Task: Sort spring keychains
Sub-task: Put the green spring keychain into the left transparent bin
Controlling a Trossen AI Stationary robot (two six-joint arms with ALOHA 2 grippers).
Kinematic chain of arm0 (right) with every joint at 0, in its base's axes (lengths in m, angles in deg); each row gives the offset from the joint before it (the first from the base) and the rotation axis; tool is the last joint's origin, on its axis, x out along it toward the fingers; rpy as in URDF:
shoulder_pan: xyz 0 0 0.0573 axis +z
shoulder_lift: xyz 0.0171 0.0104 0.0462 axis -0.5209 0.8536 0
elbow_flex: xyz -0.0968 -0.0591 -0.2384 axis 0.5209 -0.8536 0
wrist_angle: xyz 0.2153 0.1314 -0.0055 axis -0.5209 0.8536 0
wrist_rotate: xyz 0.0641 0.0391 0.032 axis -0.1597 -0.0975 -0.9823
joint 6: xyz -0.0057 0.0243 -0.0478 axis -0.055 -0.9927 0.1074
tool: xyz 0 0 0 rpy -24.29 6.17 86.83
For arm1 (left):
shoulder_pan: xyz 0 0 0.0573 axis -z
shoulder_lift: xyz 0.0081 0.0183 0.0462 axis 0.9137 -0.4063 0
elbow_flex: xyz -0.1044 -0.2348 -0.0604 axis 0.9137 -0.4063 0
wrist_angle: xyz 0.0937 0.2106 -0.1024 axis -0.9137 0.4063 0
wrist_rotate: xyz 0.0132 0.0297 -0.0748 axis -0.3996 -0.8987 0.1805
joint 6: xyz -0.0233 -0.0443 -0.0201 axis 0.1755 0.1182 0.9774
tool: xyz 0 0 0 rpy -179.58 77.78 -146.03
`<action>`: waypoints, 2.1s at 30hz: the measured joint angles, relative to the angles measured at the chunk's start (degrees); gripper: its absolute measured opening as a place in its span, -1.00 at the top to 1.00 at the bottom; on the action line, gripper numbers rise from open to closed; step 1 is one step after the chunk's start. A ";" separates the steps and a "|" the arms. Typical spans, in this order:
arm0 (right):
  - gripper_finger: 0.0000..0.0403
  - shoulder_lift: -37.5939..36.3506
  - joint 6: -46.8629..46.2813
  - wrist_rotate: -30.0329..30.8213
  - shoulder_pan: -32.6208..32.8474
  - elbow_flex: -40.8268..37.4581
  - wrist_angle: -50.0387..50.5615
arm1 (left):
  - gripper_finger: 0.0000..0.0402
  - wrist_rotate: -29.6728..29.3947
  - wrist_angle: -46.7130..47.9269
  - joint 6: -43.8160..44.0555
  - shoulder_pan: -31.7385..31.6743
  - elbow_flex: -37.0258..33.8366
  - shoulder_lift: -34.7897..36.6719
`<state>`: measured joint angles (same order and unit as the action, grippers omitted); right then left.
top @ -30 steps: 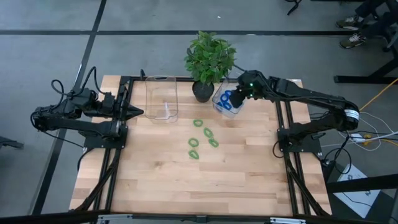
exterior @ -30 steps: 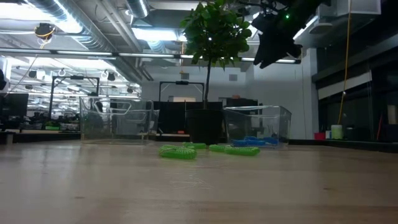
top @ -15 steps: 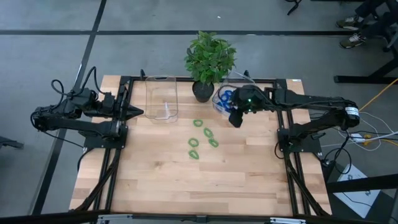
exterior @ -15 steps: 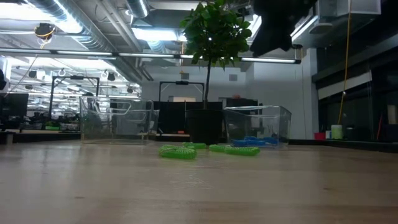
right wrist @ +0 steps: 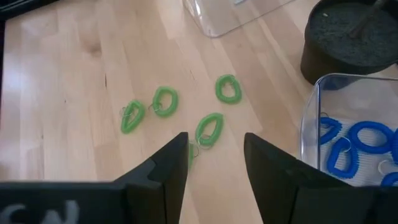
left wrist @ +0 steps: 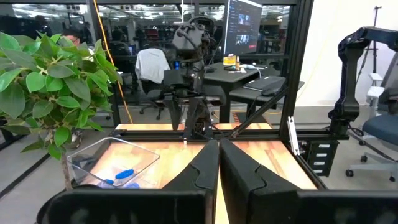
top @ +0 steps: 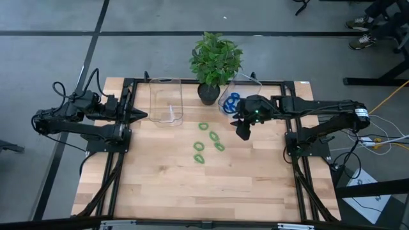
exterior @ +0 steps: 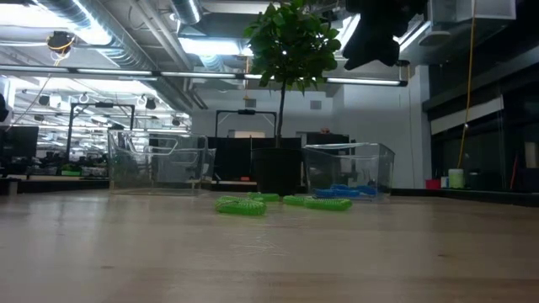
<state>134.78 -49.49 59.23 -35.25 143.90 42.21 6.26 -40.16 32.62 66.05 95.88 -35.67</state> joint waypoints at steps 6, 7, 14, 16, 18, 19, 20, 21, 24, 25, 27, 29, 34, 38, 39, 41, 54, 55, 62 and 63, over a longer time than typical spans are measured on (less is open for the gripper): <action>0.24 0.00 -6.10 -0.12 0.00 0.02 -0.82 | 0.94 0.01 0.00 -0.01 -0.01 -0.01 -0.01; 0.24 0.00 -7.27 -1.30 0.03 0.02 -0.82 | 0.94 0.01 0.00 -0.01 -0.01 0.00 0.00; 0.24 -2.82 -3.22 -12.01 5.38 -3.21 -2.96 | 0.96 0.01 0.00 0.01 -0.01 0.00 0.00; 0.24 -6.29 -5.07 -9.98 7.65 -8.12 -9.67 | 0.96 0.01 0.00 0.00 0.00 0.00 -0.02; 0.24 -10.53 -6.85 -9.06 9.20 -14.27 -20.27 | 0.95 0.01 -0.05 0.33 -0.01 0.00 0.00; 0.24 -12.60 -7.46 -9.03 9.79 -17.34 -25.97 | 0.94 0.01 -0.21 1.20 -0.01 0.00 -0.01; 0.24 -14.63 -7.97 -9.03 10.30 -20.46 -31.88 | 0.94 0.01 -0.52 2.62 0.01 0.00 -0.02; 0.24 -16.45 -8.43 -8.99 10.65 -23.34 -37.76 | 0.94 0.01 -0.76 4.03 -0.01 0.00 0.00; 0.24 -20.85 -9.02 -9.04 11.00 -31.05 -53.50 | 0.95 -0.36 -2.64 6.45 0.00 0.00 -0.02; 0.24 -21.97 -9.05 -9.01 10.99 -33.22 -58.22 | 0.95 -0.55 -3.69 7.04 0.01 -0.02 -0.02; 0.24 -23.82 -9.12 -8.79 11.04 -37.08 -66.04 | 0.96 -0.76 -5.79 8.02 0.00 0.00 -0.02; 0.24 -25.20 -8.91 -8.63 11.04 -40.19 -71.15 | 0.96 -0.76 -7.50 8.12 0.00 0.00 -0.02; 0.24 -28.59 -7.84 -3.47 11.06 -45.67 -74.86 | 0.94 -0.74 -9.74 9.29 -0.01 0.00 -0.02; 0.24 -31.77 -7.83 0.31 11.06 -49.08 -75.02 | 0.95 -0.74 -9.92 9.60 -0.01 -0.01 -0.02; 0.24 -32.69 -8.28 0.58 11.06 -49.99 -75.05 | 0.95 -0.73 -10.02 9.74 -0.01 -0.01 -0.02; 0.24 -34.95 -8.82 0.70 11.06 -52.06 -75.03 | 0.96 -0.71 -10.74 11.09 0.01 0.00 -0.02; 0.24 -50.00 -7.74 0.72 10.75 -63.91 -79.09 | 0.97 -4.80 -19.60 17.20 -0.01 0.02 -7.42; 0.24 -50.72 -6.92 0.67 10.75 -63.91 -78.33 | 0.98 -4.27 -19.83 17.60 0.00 0.02 -9.45; 0.24 -54.79 -5.85 -0.23 10.71 -63.91 -72.47 | 0.98 5.84 -26.44 23.88 -2.38 -0.03 -21.55; 0.24 -55.21 -5.70 -0.32 10.71 -63.91 -71.64 | 0.97 7.64 -27.36 25.31 -3.39 0.02 -22.09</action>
<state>79.58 -55.19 58.90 -24.54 79.99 -29.42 13.89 -67.52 57.93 62.67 95.90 -57.77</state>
